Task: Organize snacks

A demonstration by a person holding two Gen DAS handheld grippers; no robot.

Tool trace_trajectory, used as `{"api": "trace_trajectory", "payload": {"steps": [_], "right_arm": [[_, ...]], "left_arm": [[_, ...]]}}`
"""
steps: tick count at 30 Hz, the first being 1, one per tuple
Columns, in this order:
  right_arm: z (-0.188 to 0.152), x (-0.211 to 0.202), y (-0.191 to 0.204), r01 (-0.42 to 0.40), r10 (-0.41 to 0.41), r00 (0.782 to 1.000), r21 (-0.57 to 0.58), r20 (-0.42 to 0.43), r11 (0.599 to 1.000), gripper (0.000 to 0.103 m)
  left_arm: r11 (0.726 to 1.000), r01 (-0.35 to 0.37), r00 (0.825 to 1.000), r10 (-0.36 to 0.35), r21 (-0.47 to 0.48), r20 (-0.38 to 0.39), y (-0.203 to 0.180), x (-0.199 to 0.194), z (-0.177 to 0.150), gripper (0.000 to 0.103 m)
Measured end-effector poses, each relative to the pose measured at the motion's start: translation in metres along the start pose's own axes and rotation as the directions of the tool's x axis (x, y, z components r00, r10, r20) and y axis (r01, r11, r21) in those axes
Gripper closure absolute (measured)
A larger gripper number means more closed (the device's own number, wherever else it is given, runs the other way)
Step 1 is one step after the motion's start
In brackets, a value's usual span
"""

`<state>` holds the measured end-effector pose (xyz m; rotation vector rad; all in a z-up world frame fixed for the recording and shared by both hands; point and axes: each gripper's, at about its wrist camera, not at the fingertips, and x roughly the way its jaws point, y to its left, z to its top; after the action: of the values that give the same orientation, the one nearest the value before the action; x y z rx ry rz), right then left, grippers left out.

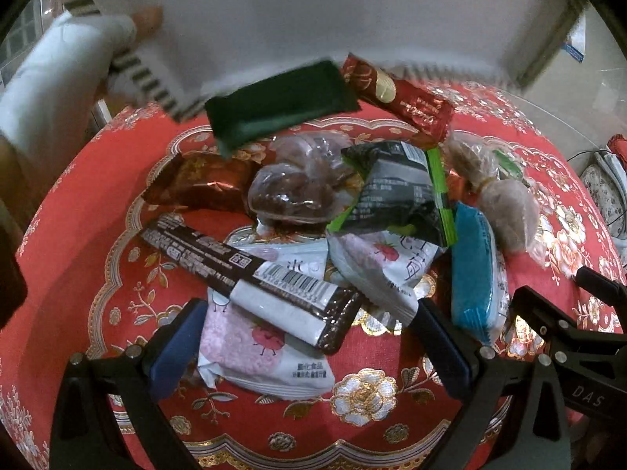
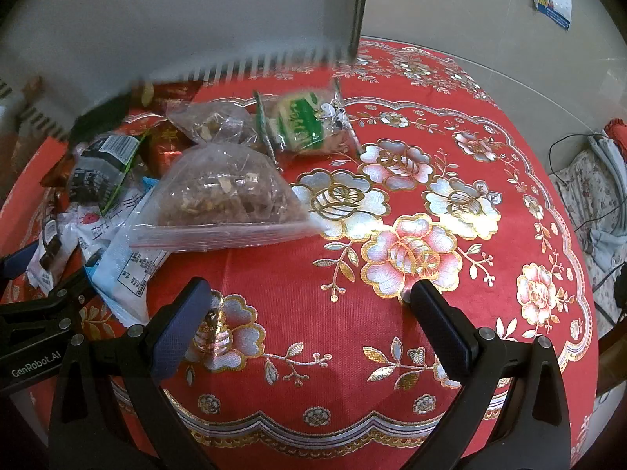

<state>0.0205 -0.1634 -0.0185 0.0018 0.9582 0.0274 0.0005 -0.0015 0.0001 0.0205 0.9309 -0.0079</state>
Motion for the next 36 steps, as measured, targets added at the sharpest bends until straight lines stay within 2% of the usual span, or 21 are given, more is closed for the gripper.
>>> {"api": "trace_trajectory", "payload": {"steps": [36], "right_arm": [[0.0030, 0.0002, -0.0019, -0.001, 0.001, 1.000, 0.001, 0.000, 1.000, 0.000]], "left_arm": [[1.000, 0.000, 1.000, 0.000, 0.000, 0.000, -0.0002, -0.0001, 0.0001, 0.000]]}}
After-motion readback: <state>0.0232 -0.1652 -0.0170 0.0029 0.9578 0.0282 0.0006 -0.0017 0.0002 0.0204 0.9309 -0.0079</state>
